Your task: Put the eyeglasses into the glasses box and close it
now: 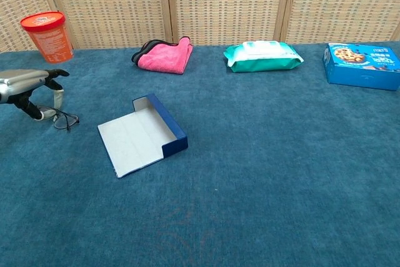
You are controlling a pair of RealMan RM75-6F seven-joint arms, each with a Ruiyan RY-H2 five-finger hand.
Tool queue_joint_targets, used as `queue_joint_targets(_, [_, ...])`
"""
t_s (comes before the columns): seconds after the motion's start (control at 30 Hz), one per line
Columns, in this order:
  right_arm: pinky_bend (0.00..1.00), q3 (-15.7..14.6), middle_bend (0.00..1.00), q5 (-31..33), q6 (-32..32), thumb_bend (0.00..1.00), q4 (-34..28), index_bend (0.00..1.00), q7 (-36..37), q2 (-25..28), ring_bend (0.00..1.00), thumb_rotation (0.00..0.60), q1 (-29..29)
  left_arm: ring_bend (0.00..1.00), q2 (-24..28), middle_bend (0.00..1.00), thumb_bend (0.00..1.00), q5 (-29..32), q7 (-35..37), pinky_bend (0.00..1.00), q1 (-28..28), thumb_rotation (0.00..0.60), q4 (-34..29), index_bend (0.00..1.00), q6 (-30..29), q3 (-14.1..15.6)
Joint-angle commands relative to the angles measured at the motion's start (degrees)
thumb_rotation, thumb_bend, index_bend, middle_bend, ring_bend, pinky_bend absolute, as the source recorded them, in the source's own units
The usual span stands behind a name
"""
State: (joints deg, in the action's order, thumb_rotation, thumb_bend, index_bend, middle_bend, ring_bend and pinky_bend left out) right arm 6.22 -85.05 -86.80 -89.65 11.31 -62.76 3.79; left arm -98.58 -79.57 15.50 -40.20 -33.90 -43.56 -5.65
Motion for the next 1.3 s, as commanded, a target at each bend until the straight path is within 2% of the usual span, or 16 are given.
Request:
queue_joint_targets(0.03, [0.00,0.0,0.00,0.0,0.1,0.00,0.0,0.00,0.1,0.0,0.00,0.600,0.0,0.00,0.0,0.00,0.43,0.3,-0.4,0.00,0.1,0.600,0.2,0.56,0.3,0.0])
queue_joint_targets(0.23, [0.00,-0.1,0.00,-0.2,0.0,0.00,0.1,0.00,0.6,0.2,0.00,0.600,0.0,0.00,0.4,0.00,0.44,0.6,-0.5,0.00,0.2,0.600,0.0,0.59,0.1,-0.1])
queue_joint_targets(0.43, [0.00,-0.2,0.00,-0.3,-0.2,0.00,0.0,0.00,0.9,0.3,0.00,0.600,-0.1,0.00,2.9,0.00,0.44,-0.9,0.6,0.00,0.8,0.600,-3.8,0.59,-3.5,0.3])
queue_joint_targets(0.63, [0.00,-0.2,0.00,-0.5,-0.4,0.00,-0.1,0.00,1.3,0.5,0.00,0.600,-0.2,0.00,7.7,0.00,0.44,-3.8,-1.3,0.00,1.7,0.600,-11.1,0.59,-8.7,1.7])
queue_joint_targets(0.83, [0.00,-0.2,0.00,-0.5,-0.5,0.00,-0.4,0.00,1.5,0.7,0.00,0.600,-0.3,0.00,11.7,0.00,0.43,-8.3,-6.1,0.00,1.8,0.600,-21.5,0.60,-14.2,3.6])
queue_joint_targets(1.07, [0.00,-0.2,0.00,-0.4,-0.4,0.00,-0.3,0.00,1.8,0.8,0.00,0.600,-0.3,0.00,10.0,0.00,0.43,-11.2,-9.8,0.00,0.2,0.600,-25.4,0.60,-15.1,4.5])
queue_joint_targets(1.3, [0.00,0.0,0.00,0.0,-0.2,0.00,-0.1,0.00,2.5,1.0,0.00,0.600,-0.3,0.00,4.7,0.00,0.42,-11.1,-13.4,0.00,-2.7,0.600,-22.7,0.61,-12.1,3.9])
